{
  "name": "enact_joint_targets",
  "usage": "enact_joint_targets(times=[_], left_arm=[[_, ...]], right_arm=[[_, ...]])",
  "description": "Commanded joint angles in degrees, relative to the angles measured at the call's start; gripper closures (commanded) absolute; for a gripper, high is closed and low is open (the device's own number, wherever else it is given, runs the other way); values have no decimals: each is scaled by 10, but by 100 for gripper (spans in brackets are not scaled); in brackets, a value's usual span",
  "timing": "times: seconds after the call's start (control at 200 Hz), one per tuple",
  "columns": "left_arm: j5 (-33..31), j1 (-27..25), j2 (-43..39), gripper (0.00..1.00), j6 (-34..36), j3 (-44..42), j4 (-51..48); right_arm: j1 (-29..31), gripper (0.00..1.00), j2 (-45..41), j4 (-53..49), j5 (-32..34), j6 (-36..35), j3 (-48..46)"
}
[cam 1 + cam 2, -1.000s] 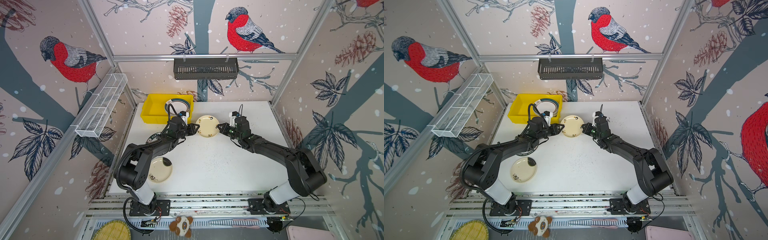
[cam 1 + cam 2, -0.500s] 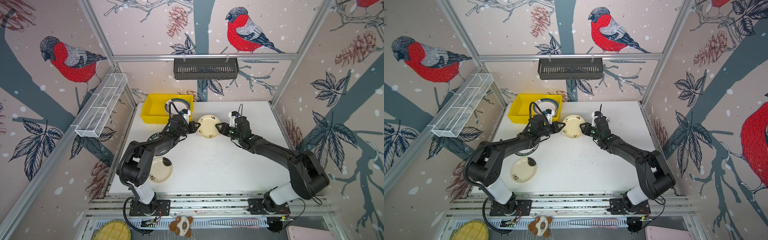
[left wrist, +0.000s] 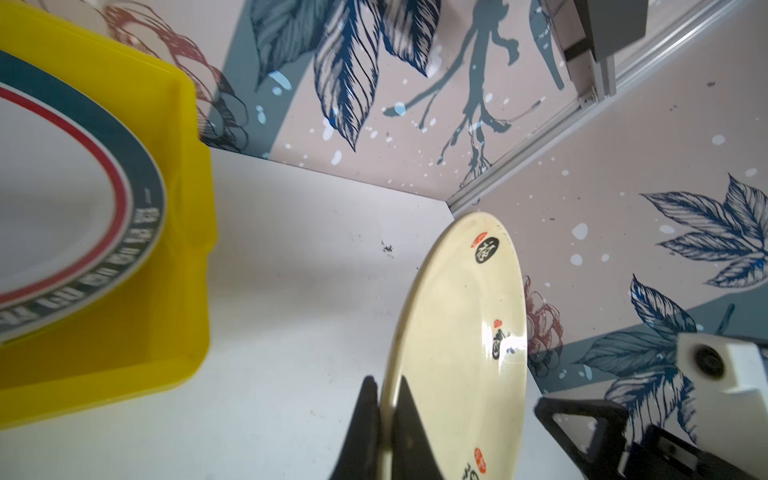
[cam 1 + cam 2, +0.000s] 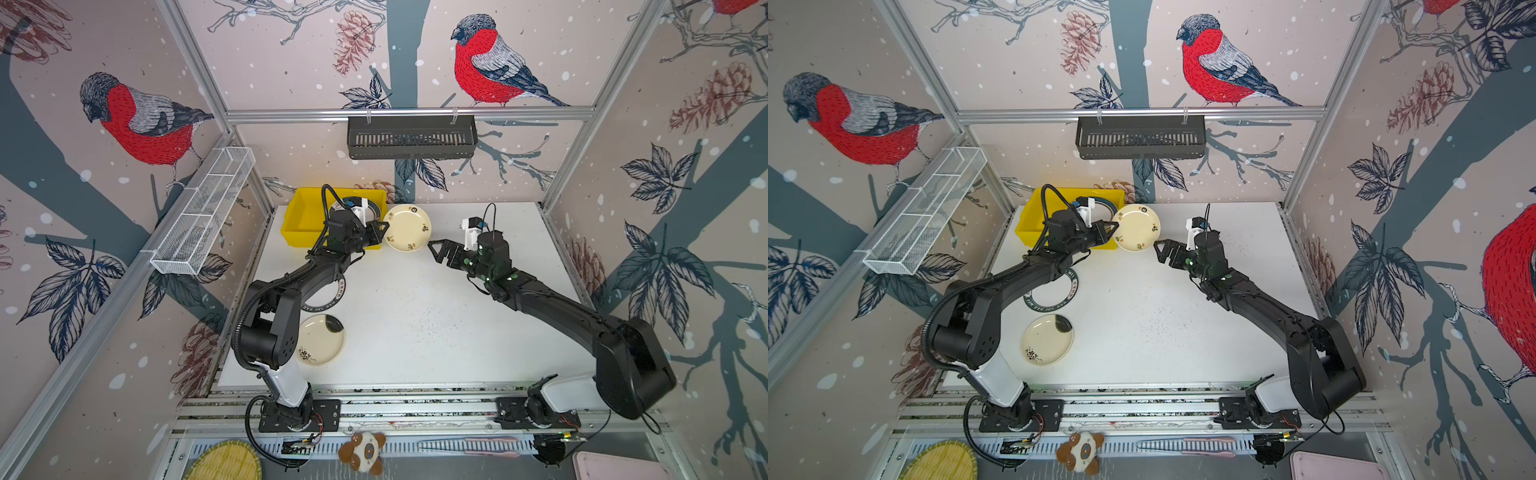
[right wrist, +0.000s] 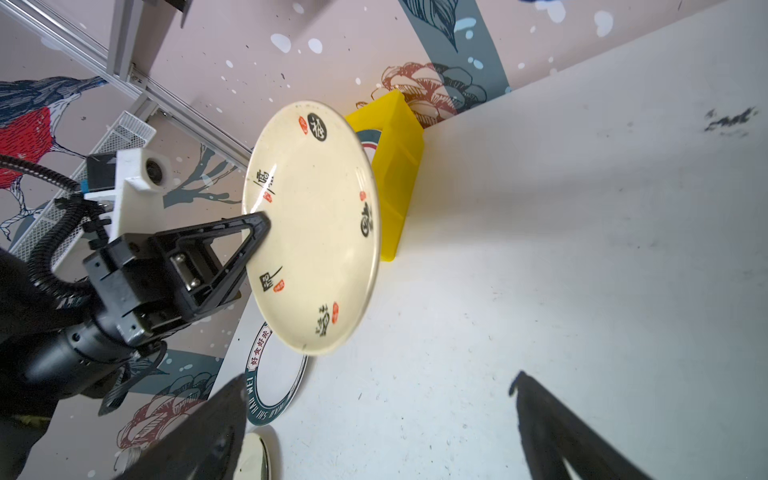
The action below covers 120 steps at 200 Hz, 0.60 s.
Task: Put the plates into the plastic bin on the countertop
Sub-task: 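Carry the cream plate to the bin with the left gripper while the right withdraws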
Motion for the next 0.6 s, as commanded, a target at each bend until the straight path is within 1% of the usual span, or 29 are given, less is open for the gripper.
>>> enact_joint_targets(times=[0.0,0.17,0.28,0.415,0.49,0.595], left_arm=[[-17,35,6,100,-12,12,26],[-38,93,32,100,-2,51,5],[-74,115,59,100,22,92,-27],[-122,128,108,100,71,168,-99],[-134,133,135,100,86,203,-129],[-136,140,164,100,93,232,-144]], right_arm=[[-3,1,-25,-23,38,-29,-1],[-9,1,-57,-32,60,-34,-26],[-11,1,-64,-34,62,-31,-45],[-17,1,-64,-26,49,-16,-67],[-18,1,-67,-25,49,-12,-77],[-21,1,-74,-27,49,-8,-83]])
